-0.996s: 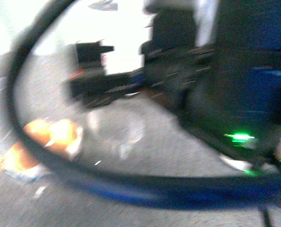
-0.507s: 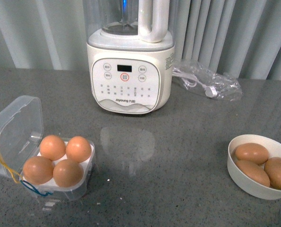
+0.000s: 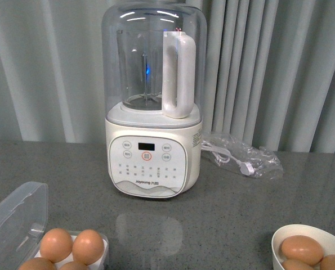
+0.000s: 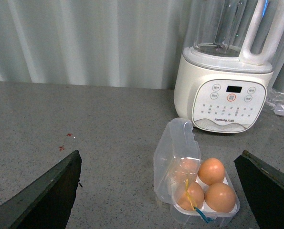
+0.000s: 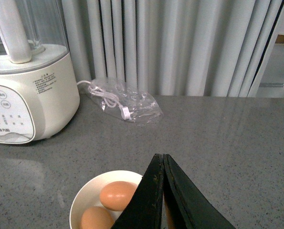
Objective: Put egg into box
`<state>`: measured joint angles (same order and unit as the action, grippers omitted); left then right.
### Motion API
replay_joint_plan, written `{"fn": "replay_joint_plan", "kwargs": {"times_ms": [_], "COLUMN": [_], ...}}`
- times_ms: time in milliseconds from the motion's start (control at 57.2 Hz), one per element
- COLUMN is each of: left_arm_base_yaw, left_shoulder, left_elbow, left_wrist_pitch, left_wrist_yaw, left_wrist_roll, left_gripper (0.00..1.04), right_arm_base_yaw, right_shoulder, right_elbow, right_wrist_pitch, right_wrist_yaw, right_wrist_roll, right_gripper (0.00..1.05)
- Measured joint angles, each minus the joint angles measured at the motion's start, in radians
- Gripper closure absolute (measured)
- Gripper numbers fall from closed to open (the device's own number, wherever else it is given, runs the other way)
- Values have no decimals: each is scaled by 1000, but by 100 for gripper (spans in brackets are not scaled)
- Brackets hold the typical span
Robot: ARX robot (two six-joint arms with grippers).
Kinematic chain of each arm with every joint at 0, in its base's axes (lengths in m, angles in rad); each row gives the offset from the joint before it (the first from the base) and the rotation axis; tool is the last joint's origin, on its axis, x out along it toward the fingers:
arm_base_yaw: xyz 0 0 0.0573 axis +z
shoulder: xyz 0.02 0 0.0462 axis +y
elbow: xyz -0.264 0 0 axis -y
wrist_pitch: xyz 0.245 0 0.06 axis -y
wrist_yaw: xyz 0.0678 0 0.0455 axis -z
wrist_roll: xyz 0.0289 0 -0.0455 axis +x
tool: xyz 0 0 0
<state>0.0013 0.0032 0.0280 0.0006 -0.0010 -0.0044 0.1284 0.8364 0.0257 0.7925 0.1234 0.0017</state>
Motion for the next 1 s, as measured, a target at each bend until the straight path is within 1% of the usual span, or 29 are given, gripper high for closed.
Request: {"fn": "replay_joint_plan", "kwargs": {"times_ms": [105, 122, 157, 192, 245, 576, 996], "left_arm_base_yaw": [0, 0, 0, 0, 0, 0, 0], "left_shoulder": [0, 0, 0, 0, 0, 0, 0], "left_elbow": [0, 0, 0, 0, 0, 0, 0], "left_wrist_pitch": [0, 0, 0, 0, 0, 0, 0], "left_wrist_yaw": [0, 0, 0, 0, 0, 0, 0], "left_wrist_roll": [0, 0, 0, 0, 0, 0, 0], "left_gripper": [7, 7, 7, 7, 7, 7, 7], "right_arm_base_yaw": [-23, -33, -84, -111, -124, -126, -126], "right_shoulder": [-89, -109, -155, -193, -235, -439, -598], "right_elbow": [-11, -14, -17, -19, -21, -21, -21], "right_wrist_pitch": [-77, -93, -135, -167, -206, -396, -551], "right_wrist_yaw": [-24, -39, -108, -117, -117, -122, -122], "right_wrist_roll": [0, 0, 0, 0, 0, 0, 0], "right_gripper": [102, 102, 102, 102, 102, 102, 102]}}
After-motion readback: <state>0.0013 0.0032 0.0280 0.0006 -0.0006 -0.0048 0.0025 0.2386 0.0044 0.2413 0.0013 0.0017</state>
